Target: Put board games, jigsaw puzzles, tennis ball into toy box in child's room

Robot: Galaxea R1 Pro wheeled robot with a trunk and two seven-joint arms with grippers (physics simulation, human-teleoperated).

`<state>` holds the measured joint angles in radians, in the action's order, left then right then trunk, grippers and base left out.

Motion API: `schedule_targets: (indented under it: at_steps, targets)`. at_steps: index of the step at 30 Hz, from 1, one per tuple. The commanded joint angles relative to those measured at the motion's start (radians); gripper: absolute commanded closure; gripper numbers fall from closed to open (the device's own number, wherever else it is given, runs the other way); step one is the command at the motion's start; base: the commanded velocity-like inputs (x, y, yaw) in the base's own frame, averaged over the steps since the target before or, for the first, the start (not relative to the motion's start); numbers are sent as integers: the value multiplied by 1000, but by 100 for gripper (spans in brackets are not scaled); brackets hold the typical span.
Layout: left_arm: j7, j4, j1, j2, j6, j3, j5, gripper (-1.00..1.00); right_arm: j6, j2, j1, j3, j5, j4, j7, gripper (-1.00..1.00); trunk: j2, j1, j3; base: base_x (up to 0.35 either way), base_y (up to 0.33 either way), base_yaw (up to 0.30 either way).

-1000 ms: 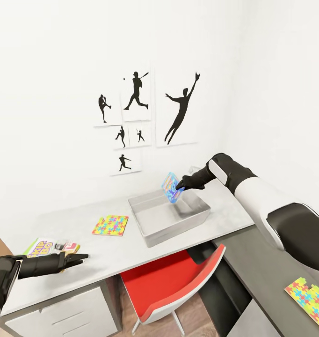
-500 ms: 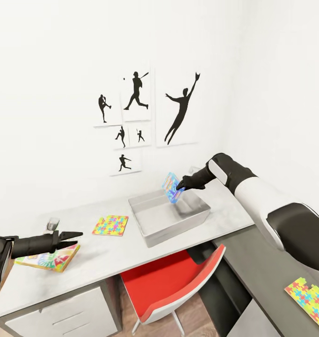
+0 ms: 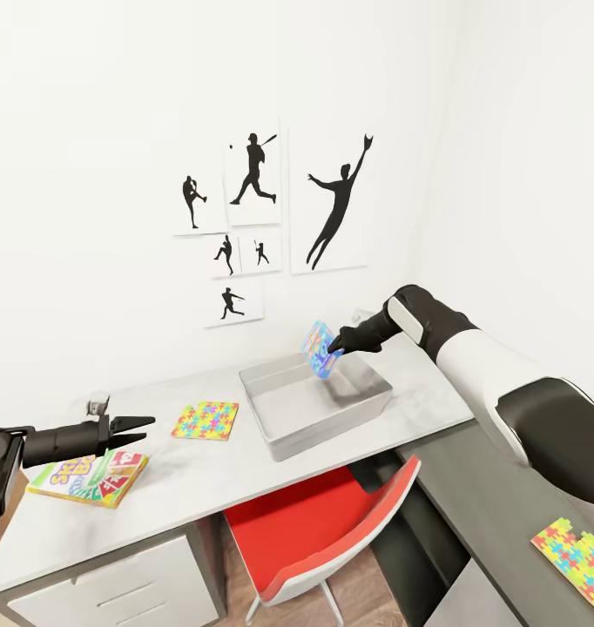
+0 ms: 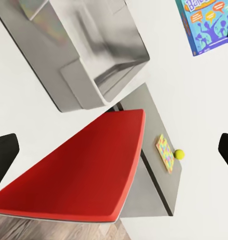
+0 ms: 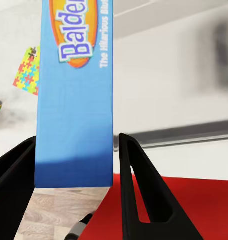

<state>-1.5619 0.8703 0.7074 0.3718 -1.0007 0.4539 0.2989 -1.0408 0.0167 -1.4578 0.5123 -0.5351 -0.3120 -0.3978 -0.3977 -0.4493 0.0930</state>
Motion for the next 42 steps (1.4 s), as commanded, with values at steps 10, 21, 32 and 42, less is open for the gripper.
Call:
schedule_targets:
  at_steps: [10, 21, 32, 42]
  targets:
    - [-9, 1, 1, -2, -10, -1, 11, -100, 0, 0, -1, 5, 7, -1, -9, 100, -2, -1, 2, 50, 0, 51]
    - [-9, 1, 1, -4, -9, -2, 11, -100, -5, -7, -1, 6, 8, 5, 43, 100, -2, -1, 2, 40, 0, 256]
    - [-9, 1, 1, -5, -7, -3, 11, -100, -6, 3, -1, 5, 6, 10, 47, 100, -2, -1, -3, 5, -14, -35]
    - [-9, 1, 1, -2, -7, -2, 11, -100, -6, 2, -1, 6, 7, 10, 48, 100, -2, -1, -6, 23, -12, -47]
